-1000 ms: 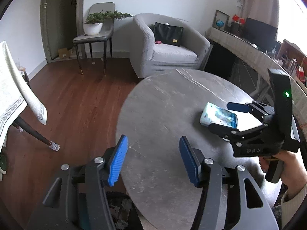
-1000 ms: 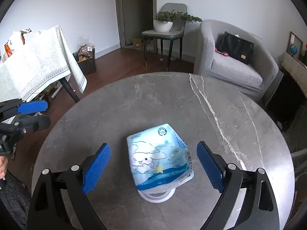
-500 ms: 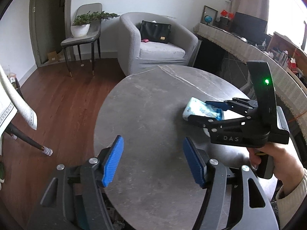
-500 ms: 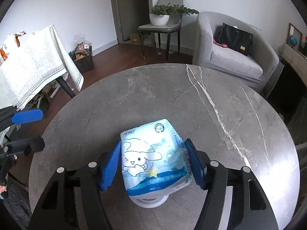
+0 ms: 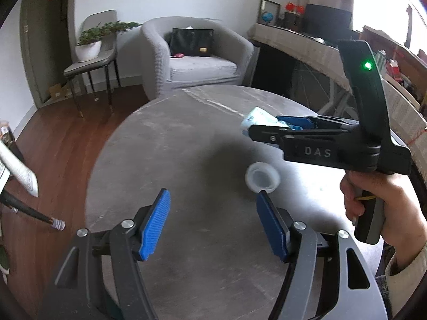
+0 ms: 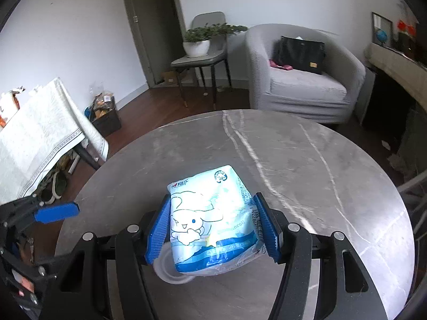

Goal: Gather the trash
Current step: 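Grasp the blue-white wipes pack with the right tool while the left tool grasps the white bottle cap, then carry the wipes pack and bottle cap over the green bin with both tools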

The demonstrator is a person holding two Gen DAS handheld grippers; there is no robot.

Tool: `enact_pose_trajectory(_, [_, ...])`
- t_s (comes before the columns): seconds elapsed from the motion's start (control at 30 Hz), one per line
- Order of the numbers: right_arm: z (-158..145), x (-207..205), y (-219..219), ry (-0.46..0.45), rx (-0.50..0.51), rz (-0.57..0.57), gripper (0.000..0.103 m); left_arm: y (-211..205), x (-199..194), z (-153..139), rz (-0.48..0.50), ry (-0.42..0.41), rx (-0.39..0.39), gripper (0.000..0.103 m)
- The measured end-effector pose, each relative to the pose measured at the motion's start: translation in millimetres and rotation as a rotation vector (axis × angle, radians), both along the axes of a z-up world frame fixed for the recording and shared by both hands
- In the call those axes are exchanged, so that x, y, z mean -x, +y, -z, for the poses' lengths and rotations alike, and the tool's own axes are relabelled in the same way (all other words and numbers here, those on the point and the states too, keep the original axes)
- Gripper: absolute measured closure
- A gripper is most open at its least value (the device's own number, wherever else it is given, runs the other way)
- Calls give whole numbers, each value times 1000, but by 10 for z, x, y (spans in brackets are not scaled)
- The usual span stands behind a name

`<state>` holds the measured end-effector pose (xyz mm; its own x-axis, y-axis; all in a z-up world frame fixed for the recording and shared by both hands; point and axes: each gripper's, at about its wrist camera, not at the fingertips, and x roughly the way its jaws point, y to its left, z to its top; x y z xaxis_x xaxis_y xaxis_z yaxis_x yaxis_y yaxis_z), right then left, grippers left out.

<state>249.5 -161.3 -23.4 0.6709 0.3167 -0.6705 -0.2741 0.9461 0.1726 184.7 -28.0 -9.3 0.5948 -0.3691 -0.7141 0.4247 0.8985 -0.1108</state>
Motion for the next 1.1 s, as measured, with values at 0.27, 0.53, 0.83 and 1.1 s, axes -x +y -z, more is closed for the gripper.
enact_pose_trajectory(0.27, [-4, 49, -331, 2, -20, 42, 41, -405, -69, 84, 64, -10, -31, 36])
enact_pose_trajectory(0.53, [-22, 117, -609, 1, -39, 64, 41, -650, -207, 230, 82, 24, -66, 46])
enact_pose_trajectory(0.83, [-29, 221, -799, 1, -48, 77, 41, -812, -272, 299, 86, 33, -121, 55])
enact_pose_trajectory(1.1, [-59, 250, -790, 4, -47, 68, 41, -887, -310, 337, 92, 49, -118, 61])
